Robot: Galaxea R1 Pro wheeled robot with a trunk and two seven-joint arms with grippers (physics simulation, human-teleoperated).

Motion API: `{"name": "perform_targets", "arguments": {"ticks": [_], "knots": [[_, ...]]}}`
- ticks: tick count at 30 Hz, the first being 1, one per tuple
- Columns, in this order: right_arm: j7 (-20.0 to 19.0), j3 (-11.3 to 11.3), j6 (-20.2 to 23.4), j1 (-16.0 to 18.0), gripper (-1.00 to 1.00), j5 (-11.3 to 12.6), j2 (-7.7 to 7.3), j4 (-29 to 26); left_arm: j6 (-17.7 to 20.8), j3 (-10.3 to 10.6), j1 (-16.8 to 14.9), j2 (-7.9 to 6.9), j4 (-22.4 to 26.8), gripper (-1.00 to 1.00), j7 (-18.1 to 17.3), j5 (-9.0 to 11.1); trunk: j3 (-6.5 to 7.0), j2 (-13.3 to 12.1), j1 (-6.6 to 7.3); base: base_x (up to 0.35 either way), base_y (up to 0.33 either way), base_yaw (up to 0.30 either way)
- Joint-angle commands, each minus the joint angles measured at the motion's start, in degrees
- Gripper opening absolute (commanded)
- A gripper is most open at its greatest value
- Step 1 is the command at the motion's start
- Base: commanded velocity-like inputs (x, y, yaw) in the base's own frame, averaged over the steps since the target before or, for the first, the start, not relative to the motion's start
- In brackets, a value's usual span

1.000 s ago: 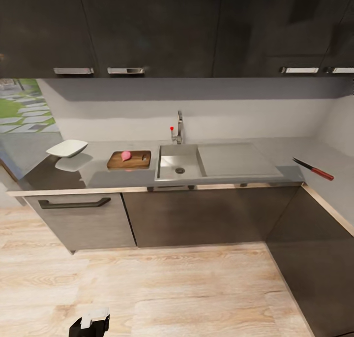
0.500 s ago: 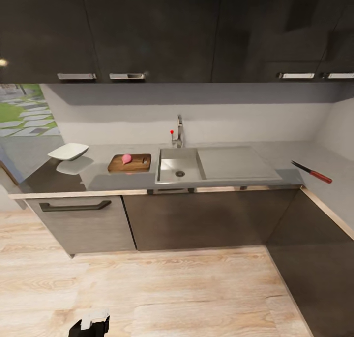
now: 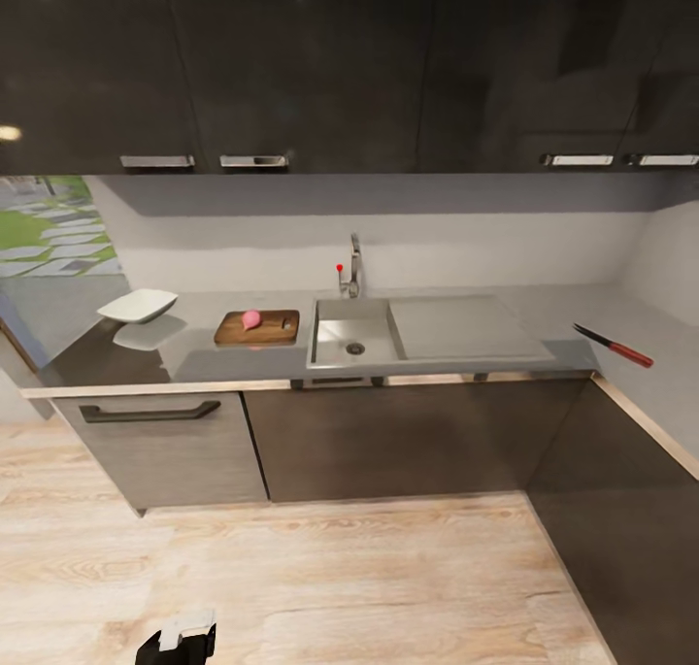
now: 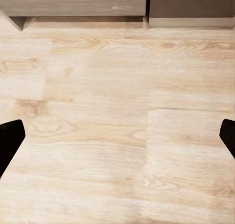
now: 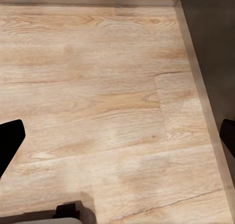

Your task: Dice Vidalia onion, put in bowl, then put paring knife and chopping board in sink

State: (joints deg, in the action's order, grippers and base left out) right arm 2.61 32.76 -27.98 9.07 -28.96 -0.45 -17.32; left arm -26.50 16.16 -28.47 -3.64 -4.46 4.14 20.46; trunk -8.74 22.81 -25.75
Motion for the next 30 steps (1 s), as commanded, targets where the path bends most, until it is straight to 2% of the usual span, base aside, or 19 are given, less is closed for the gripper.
{"name": "perform_targets", "arguments": {"ticks": [1,17,30], "knots": [[0.27,0.29,-0.24,0.07,1.00,-0.60,0.01,0.09,-0.30,0.47,-0.09,0.03,-0.20,1.00,0.17,0.19,-0.02,0.11,-0.03,0.000,0.000,0.000],[0.29,0.29,-0.24,0.07,1.00,-0.61,0.03,0.09,-0.30,0.47,-0.09,0.03,-0.20,1.00,0.17,0.19,1.41,0.11,-0.03,0.000,0.000,0.000],[0.29,0.29,-0.24,0.07,1.00,-0.66,0.61,0.09,-0.30,0.50,-0.09,0.03,-0.20,1.00,0.17,0.19,2.58,0.11,-0.03,0.000,0.000,0.000]]}}
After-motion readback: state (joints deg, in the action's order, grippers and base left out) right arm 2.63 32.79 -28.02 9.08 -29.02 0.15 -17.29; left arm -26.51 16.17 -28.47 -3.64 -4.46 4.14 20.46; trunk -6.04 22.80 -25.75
